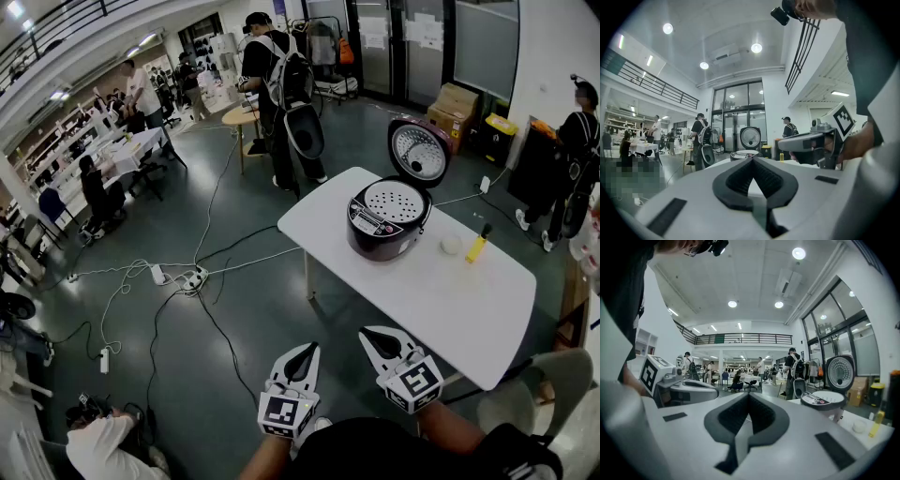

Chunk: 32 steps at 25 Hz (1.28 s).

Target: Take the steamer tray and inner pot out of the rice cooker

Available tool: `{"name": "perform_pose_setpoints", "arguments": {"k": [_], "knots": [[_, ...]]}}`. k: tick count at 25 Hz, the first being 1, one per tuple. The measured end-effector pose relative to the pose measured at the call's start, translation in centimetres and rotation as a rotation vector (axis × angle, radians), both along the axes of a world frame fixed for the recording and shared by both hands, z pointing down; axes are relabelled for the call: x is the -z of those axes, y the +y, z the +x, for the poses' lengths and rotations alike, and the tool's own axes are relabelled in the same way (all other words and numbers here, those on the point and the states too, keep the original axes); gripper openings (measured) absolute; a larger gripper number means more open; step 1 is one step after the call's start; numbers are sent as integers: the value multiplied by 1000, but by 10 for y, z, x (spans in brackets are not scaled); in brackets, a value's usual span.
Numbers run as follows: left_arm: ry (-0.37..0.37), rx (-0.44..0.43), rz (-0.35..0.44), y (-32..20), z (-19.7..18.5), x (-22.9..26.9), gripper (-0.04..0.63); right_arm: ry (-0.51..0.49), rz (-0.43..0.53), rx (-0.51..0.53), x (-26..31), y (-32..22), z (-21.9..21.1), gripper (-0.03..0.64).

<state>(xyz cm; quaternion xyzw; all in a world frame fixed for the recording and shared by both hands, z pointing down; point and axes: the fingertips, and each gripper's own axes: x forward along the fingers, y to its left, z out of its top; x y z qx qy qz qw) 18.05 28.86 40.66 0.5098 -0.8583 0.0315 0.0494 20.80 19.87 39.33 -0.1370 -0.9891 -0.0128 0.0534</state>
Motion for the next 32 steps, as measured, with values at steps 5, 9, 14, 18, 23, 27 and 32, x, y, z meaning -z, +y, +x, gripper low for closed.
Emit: {"name": "perform_pose_setpoints", "arguments": {"k": [5,9,14,18,23,27,32], "knots": [[23,22,0,11,-5,4,-2,-14,-3,-28,10,-2,-1,-3],[44,34,-1,21,-7,-1,-2,-9,19,-28,7,4,2,-3],[87,66,8,39,-17,-9,-2,-23,14,-11,3,19,-5,-3],[97,53,-4,47,-24,-13,-2,-96,42,-14,18,34,-9,0],[51,111,30,64,-54,-4,65,-125,42,-61,19,40,-28,300],[59,138,75,73,-76,1,418,-165,57,-186,26,24,-36,522],[45,117,84,69,-100,3,594,-168,71,-298,17,-6,-46,594]]}}
